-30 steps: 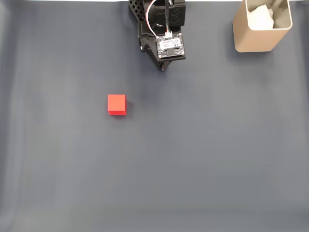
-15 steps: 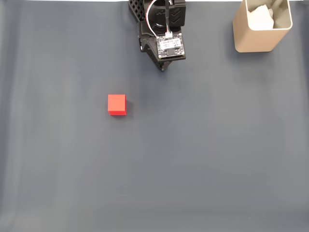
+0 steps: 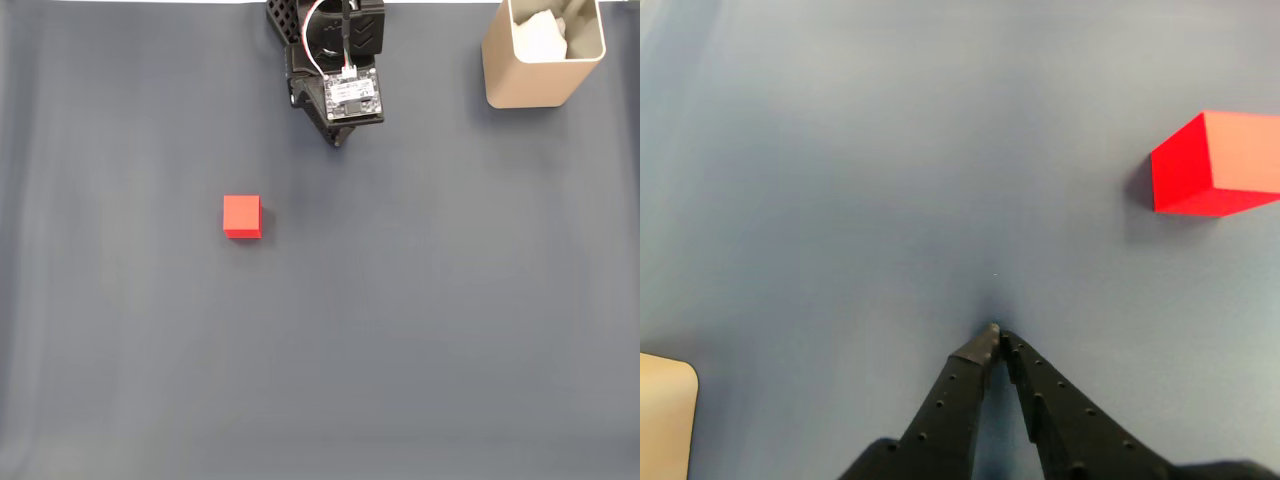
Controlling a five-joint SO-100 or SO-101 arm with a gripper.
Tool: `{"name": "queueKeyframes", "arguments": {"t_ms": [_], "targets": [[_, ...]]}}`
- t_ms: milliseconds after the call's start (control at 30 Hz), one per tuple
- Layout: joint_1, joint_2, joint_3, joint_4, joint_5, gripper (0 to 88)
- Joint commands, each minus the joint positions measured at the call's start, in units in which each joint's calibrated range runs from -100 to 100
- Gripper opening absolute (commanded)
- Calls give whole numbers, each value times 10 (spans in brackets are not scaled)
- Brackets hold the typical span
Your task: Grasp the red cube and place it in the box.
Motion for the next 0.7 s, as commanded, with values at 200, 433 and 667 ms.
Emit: {"name": "queueKeyframes", "arguments": {"t_ms": [200, 433, 667], "targets": [[-2, 1, 5, 2, -10, 3], [1, 3, 4, -65, -21, 3], [1, 3, -25, -117, -29, 3]]}}
